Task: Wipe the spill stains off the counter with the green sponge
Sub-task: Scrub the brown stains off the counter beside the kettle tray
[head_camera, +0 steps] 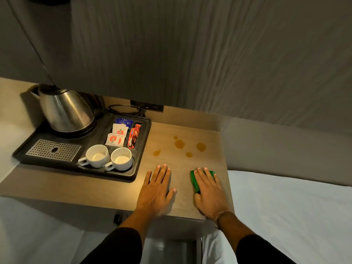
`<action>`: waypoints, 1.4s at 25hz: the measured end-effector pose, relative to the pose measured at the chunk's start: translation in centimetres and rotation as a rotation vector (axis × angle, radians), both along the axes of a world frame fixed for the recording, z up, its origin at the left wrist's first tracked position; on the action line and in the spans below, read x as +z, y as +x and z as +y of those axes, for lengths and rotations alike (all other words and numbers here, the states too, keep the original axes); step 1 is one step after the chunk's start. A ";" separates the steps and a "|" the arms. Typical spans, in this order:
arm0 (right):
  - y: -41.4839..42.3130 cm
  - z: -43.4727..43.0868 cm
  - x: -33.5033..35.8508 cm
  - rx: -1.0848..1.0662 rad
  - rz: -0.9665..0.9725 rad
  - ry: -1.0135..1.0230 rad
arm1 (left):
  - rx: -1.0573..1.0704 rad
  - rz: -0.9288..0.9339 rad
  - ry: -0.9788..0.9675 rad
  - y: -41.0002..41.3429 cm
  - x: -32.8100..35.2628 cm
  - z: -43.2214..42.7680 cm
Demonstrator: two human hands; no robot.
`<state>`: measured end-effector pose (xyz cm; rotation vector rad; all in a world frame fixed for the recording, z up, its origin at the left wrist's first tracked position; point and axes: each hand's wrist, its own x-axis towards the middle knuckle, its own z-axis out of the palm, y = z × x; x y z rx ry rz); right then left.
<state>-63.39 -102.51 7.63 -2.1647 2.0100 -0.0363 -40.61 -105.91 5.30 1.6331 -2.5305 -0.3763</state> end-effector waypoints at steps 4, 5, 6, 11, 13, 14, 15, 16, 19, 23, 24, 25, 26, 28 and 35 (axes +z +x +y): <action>0.3 0.4 -0.7 -0.090 -0.139 -0.032 | 0.019 0.004 -0.016 0.1 -0.1 0.4; 0.5 0.2 -1.0 -0.113 -0.158 -0.066 | 0.028 0.012 -0.019 0.2 -0.1 0.3; 0.8 -0.1 -1.3 -0.132 -0.167 -0.091 | 0.033 0.017 -0.026 0.1 -0.3 0.3; -2.3 1.7 -2.6 0.062 -0.140 -0.080 | 0.049 0.056 -0.070 0.3 -1.4 0.2; -5.1 0.4 -2.4 0.087 -0.165 -0.082 | 0.045 0.073 -0.090 0.4 -2.0 0.2; -5.8 -1.3 -2.1 0.049 -0.198 -0.111 | 0.046 0.084 -0.096 0.5 -2.2 0.1; -6.0 -3.5 -1.8 -0.026 -0.225 -0.142 | 0.047 0.090 -0.100 0.4 -2.4 0.0; -5.7 -5.9 -1.2 -0.108 -0.246 -0.155 | 0.047 0.088 -0.103 0.4 -2.5 -0.1; -4.4 -8.5 -1.4 -0.102 -0.219 -0.170 | 0.045 0.086 -0.105 0.3 -2.6 -0.1; -9.0 -7.2 -2.6 0.095 -0.262 -0.136 | 0.061 0.097 -0.121 0.2 -2.7 -0.1; -9.1 -9.1 -2.4 0.041 -0.281 -0.138 | 0.061 0.104 -0.123 0.2 -2.7 -0.2; -8.5 -11.6 -1.9 -0.057 -0.300 -0.147 | 0.058 0.105 -0.117 0.2 -2.8 -0.2; -7.2 -13.7 -1.1 -0.148 -0.306 -0.148 | 0.053 0.102 -0.108 0.2 -2.9 -0.3; -4.9 -14.9 -1.0 -0.156 -0.299 -0.144 | 0.054 0.102 -0.105 0.3 -3.2 -0.3; -7.5 -15.5 -1.0 -0.113 -0.316 -0.165 | 0.057 0.112 -0.108 0.3 -3.4 -0.3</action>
